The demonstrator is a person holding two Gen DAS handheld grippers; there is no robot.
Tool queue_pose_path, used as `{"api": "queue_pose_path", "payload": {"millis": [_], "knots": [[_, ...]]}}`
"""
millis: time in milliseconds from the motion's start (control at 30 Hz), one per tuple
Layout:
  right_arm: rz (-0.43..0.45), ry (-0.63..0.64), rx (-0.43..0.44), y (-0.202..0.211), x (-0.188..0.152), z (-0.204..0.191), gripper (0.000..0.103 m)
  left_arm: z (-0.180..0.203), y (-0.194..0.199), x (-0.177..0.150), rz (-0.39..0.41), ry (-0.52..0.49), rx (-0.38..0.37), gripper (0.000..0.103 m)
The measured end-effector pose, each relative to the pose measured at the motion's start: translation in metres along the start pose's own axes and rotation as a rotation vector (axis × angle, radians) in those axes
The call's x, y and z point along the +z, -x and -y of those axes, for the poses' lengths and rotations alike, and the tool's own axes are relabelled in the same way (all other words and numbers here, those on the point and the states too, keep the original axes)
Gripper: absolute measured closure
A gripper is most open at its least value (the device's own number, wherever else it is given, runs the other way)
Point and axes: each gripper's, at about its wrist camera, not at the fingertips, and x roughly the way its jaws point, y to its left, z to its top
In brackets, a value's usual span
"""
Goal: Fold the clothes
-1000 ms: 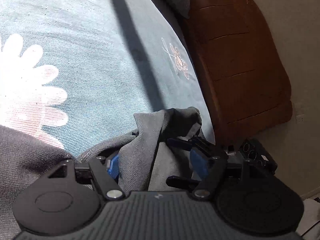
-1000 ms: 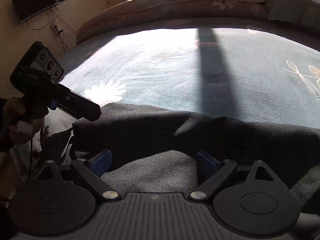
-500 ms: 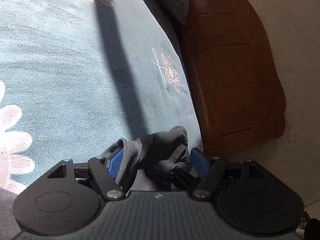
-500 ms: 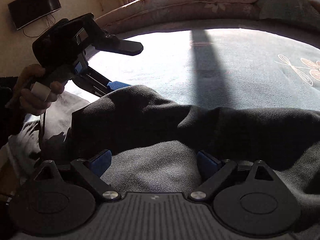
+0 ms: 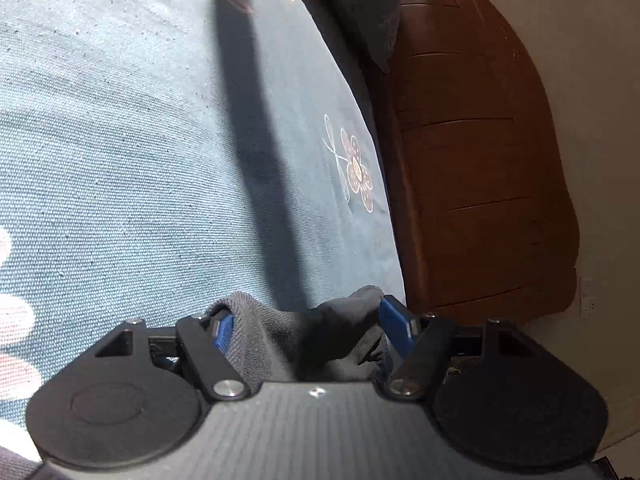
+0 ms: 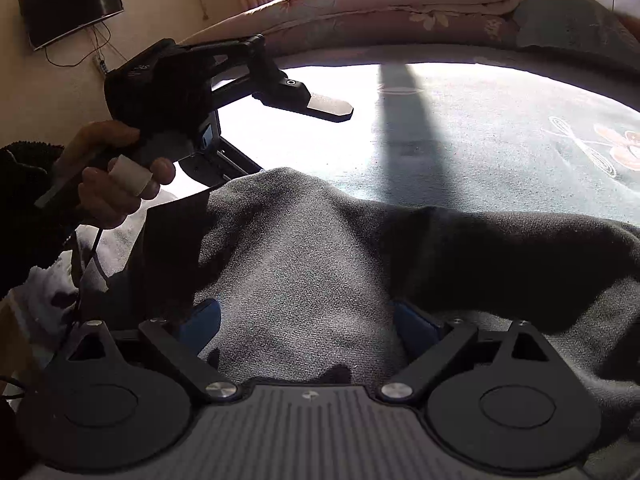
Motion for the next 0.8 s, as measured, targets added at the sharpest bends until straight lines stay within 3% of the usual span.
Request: {"api": "queue_pose_path", "payload": {"millis": [167, 333, 400, 433, 500, 600, 633, 700, 800], "knots": [[0.016, -0.022, -0.023, 0.004, -0.002, 0.009, 0.006, 0.028, 0.043, -0.001, 0.095, -0.162, 0.14, 0.036], [0.053, -0.041, -0.058, 0.016, 0.003, 0.019, 0.006, 0.068, 0.076, -0.017, 0.064, -0.275, 0.02, 0.026], [0.078, -0.037, -0.074, 0.022, 0.009, 0.026, 0.006, 0.072, 0.065, -0.028, 0.022, -0.272, -0.046, 0.026], [0.09, -0.028, -0.081, 0.024, 0.014, 0.029, 0.006, 0.07, 0.058, -0.035, 0.011, -0.263, -0.041, 0.026], [0.106, -0.004, -0.093, 0.022, 0.023, 0.036, 0.006, 0.062, 0.045, -0.049, -0.003, -0.243, 0.001, 0.026], [0.112, 0.023, -0.128, 0.009, 0.03, 0.053, 0.006, 0.038, 0.025, -0.052, 0.011, -0.237, 0.216, 0.028], [0.095, 0.009, -0.155, 0.002, 0.03, 0.063, 0.006, 0.033, 0.024, -0.052, 0.018, -0.246, 0.237, 0.038], [0.059, -0.023, -0.203, -0.011, 0.026, 0.086, 0.007, 0.029, 0.028, -0.054, 0.023, -0.26, 0.239, 0.036], [0.069, -0.021, -0.203, -0.001, 0.028, 0.088, 0.007, 0.04, 0.035, -0.055, 0.011, -0.283, 0.256, 0.035]]}}
